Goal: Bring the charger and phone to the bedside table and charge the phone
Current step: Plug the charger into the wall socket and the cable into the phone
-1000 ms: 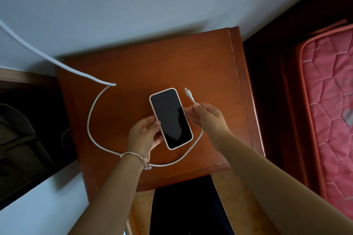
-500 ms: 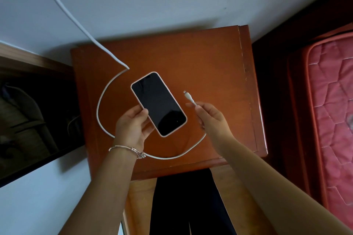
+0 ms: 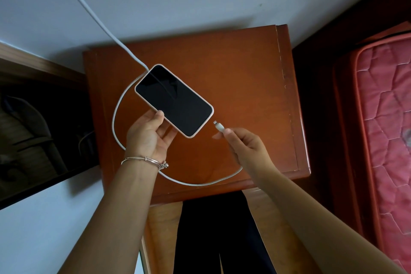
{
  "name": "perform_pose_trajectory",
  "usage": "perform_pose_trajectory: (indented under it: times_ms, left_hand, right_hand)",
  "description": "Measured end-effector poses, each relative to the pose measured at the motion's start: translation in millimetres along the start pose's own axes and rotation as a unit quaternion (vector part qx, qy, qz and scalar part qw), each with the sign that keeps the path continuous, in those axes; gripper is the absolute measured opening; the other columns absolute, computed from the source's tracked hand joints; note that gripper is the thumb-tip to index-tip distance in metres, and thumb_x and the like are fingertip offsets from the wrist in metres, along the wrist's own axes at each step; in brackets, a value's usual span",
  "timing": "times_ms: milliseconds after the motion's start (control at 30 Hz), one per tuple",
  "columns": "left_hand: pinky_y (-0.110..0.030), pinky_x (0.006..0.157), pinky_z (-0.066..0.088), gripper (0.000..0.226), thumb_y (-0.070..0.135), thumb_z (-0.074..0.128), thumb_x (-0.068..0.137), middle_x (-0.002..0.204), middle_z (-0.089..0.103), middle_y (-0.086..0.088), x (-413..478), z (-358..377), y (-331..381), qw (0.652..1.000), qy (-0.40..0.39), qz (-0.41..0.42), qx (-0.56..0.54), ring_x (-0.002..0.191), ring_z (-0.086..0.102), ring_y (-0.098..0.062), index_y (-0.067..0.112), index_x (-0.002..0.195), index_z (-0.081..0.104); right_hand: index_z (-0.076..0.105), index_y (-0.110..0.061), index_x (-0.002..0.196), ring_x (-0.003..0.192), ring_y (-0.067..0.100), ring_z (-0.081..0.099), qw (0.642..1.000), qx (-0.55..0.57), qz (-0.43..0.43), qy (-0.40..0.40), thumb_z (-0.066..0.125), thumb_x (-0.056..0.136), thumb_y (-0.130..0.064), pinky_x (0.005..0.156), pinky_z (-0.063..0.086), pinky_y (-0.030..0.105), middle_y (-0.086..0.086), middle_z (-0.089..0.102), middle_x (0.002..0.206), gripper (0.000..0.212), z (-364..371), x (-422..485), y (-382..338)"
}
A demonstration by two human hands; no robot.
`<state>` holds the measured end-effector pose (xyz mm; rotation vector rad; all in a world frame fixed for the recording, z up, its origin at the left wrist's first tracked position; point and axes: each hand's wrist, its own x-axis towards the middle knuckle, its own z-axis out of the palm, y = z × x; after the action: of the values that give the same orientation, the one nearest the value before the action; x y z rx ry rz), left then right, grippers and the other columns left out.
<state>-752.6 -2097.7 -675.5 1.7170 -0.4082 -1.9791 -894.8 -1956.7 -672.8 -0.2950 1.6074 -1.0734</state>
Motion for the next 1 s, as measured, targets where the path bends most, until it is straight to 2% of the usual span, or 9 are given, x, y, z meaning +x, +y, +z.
perform_pose_trajectory:
  times_ms: [100, 500, 800, 1000]
  left_hand:
    - [-0.029, 0.060, 0.057, 0.015, 0.005, 0.053, 0.089, 0.096, 0.067, -0.007, -2, 3, 0, 1.000, -0.003, 0.003, -0.003, 0.089, 0.067, -0.021, 0.013, 0.100, 0.061]
    - [-0.030, 0.060, 0.057, 0.014, 0.005, 0.055, 0.088, 0.094, 0.068, -0.006, -5, 6, -4, 1.000, -0.008, 0.001, 0.003, 0.088, 0.068, -0.021, 0.014, 0.096, 0.063]
    - [-0.032, 0.064, 0.058, 0.024, 0.005, 0.057, 0.087, 0.101, 0.067, -0.008, -1, 8, -5, 0.999, 0.004, 0.025, 0.029, 0.097, 0.067, -0.025, 0.010, 0.111, 0.061]
    - [-0.033, 0.065, 0.058, 0.021, 0.005, 0.057, 0.087, 0.101, 0.069, -0.008, -1, 10, -6, 0.996, -0.005, 0.038, 0.080, 0.098, 0.067, -0.025, 0.014, 0.103, 0.066]
  right_hand:
    - [0.072, -0.020, 0.082, 0.043, 0.005, 0.028, 1.000, 0.004, 0.005, -0.005, 0.050, 0.095, -0.026, 0.041, 0.025, 0.017, -0.012, 0.036, 0.047, 0.026, 4, -1, 0]
    - [0.072, -0.015, 0.082, 0.044, 0.006, 0.032, 1.000, 0.012, -0.007, -0.003, 0.050, 0.096, -0.021, 0.042, 0.029, 0.017, -0.009, 0.042, 0.046, 0.027, 11, -3, -3]
    - [0.073, -0.013, 0.080, 0.041, 0.003, 0.033, 1.000, 0.007, 0.009, 0.019, 0.051, 0.095, -0.024, 0.042, 0.029, 0.015, -0.010, 0.044, 0.043, 0.029, 15, -3, -3]
    - [0.072, -0.013, 0.075, 0.039, 0.002, 0.033, 0.999, -0.007, 0.022, 0.044, 0.051, 0.095, -0.021, 0.041, 0.029, 0.014, -0.012, 0.045, 0.040, 0.030, 19, -3, 1]
